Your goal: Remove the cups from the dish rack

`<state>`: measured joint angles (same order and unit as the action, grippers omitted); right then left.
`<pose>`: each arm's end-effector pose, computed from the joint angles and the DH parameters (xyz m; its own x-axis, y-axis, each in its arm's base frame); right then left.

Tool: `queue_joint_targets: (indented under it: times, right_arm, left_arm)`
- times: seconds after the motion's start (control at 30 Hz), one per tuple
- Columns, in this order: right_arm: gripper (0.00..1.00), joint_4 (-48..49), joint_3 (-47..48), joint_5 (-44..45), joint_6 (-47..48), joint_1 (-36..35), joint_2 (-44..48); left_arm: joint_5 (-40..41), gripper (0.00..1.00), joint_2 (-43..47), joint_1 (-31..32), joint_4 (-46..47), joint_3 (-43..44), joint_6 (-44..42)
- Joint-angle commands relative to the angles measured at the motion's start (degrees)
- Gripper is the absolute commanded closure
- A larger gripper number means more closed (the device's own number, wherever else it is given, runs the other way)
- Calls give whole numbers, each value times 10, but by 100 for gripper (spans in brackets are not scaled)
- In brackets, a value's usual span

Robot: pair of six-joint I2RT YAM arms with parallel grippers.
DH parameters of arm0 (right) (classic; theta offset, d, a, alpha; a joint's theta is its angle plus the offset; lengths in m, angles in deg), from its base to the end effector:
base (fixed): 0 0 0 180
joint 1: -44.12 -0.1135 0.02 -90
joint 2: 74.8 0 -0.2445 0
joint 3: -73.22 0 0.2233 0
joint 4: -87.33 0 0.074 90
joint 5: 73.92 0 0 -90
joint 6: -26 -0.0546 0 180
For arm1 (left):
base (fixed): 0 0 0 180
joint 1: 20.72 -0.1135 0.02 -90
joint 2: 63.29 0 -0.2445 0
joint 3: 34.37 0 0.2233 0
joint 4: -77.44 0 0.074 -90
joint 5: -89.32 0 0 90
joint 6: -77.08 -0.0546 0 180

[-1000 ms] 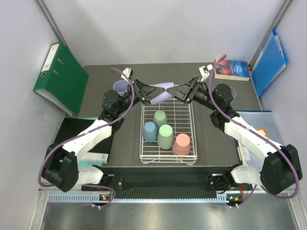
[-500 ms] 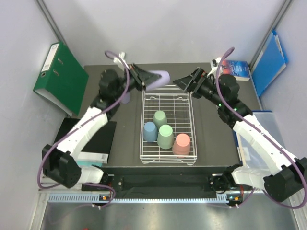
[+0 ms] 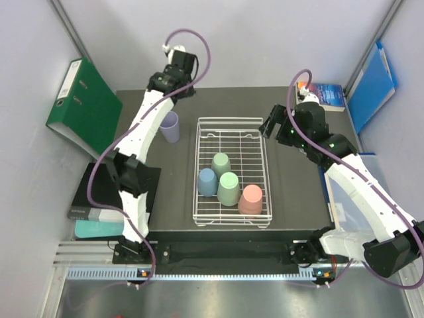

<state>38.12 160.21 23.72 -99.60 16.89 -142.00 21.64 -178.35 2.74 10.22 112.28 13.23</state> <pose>0.2229 0.1065 0.3516 -0.5592 0.3611 -0.7463 -0.0308 0.8905 0.4540 0.3889 -0.1462 0.3794 -0.5172 -0.2200 -0.8271 -0.1591 0.9743 -0.1596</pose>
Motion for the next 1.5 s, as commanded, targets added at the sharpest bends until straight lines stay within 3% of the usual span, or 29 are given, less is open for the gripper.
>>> queue_joint_targets:
  times: [0.0, 0.3, 0.67, 0.7, 0.73, 0.8, 0.87, 0.9, 1.13, 1.3, 1.47]
  right_arm:
    - [8, -40, 35, 34, 37, -3, -1]
    - [8, -36, 27, 22, 42, -3, -16]
    - [8, -26, 13, 17, 40, -2, -30]
    - [8, -26, 11, 17, 39, -3, -31]
    - [8, -25, 10, 17, 38, -3, -30]
    - [8, -23, 8, 16, 39, -3, -30]
    - [8, -21, 7, 16, 39, -3, -31]
    - [8, -21, 7, 17, 39, -3, -32]
    - [7, -7, 9, 17, 57, -4, -24]
    - [6, 0, 24, 38, 97, -26, -9]
    - [11, 8, 20, 148, 136, -113, -6]
  left_arm:
    - [120, 100, -37, -8, -108, 7, -77]
    - [84, 100, -46, -27, -80, -31, -70]
    - [-18, 98, -59, -61, -59, -80, -53]
    - [-18, 88, -60, -62, -58, -79, -54]
    - [-18, 62, -59, -62, -54, -80, -53]
    - [-17, 44, -55, -62, -47, -82, -52]
    - [-14, 12, -46, -62, -33, -82, -53]
    - [-14, 2, -43, -62, -28, -84, -53]
    - [-3, 1, 32, -61, 58, -119, -44]
    - [3, 1, 155, -42, 176, -236, -16]
    - [25, 1, 298, 17, 318, -387, 47]
